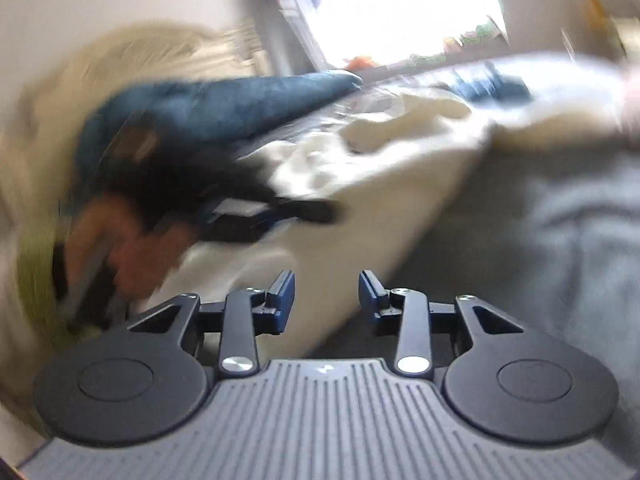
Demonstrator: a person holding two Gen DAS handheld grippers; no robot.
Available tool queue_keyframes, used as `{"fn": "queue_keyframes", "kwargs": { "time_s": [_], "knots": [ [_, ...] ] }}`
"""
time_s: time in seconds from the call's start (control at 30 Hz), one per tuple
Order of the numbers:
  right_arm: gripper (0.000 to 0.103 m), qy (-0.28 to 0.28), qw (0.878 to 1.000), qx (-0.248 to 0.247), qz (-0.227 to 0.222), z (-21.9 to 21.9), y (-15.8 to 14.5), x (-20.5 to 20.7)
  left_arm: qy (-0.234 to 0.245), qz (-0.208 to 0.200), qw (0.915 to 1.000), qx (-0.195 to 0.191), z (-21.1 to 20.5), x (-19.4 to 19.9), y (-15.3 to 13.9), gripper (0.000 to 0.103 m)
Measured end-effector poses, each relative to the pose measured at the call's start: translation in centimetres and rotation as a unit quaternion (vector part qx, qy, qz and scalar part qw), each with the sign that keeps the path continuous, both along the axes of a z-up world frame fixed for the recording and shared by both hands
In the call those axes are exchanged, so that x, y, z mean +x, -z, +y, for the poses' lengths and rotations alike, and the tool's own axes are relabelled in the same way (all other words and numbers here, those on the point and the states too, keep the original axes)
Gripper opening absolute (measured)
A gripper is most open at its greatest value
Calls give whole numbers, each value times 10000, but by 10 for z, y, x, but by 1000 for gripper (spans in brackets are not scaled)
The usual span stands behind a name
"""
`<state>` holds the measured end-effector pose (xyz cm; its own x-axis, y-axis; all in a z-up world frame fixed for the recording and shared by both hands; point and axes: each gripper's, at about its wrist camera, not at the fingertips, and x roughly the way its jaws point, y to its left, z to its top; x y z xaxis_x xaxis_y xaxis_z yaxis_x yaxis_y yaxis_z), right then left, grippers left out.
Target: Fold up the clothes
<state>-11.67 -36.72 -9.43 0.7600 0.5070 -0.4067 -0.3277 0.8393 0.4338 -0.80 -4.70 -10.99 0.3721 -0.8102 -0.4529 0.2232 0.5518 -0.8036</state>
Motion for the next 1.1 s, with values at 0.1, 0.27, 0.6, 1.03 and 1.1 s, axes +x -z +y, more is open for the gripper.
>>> {"fn": "queue_keyframes", "kwargs": {
  "time_s": [0.1,0.27,0.6,1.03,1.1],
  "knots": [
    [42,442,9895,1069,868,-47,12,43,-179,221,9991,-324,18,-3,13,8],
    [44,876,9600,2114,1614,-82,30,110,-214,370,9976,-547,32,-6,27,10],
    [43,618,9686,1858,1534,-39,10,195,-82,-688,9970,342,40,-26,-5,37],
    [57,472,9705,1492,1832,12,-10,219,647,-2185,9372,2641,-32,-82,-24,30],
    [58,431,9674,1558,1951,13,-9,224,574,-2300,9286,2855,-33,-83,-25,23]
  ]
}}
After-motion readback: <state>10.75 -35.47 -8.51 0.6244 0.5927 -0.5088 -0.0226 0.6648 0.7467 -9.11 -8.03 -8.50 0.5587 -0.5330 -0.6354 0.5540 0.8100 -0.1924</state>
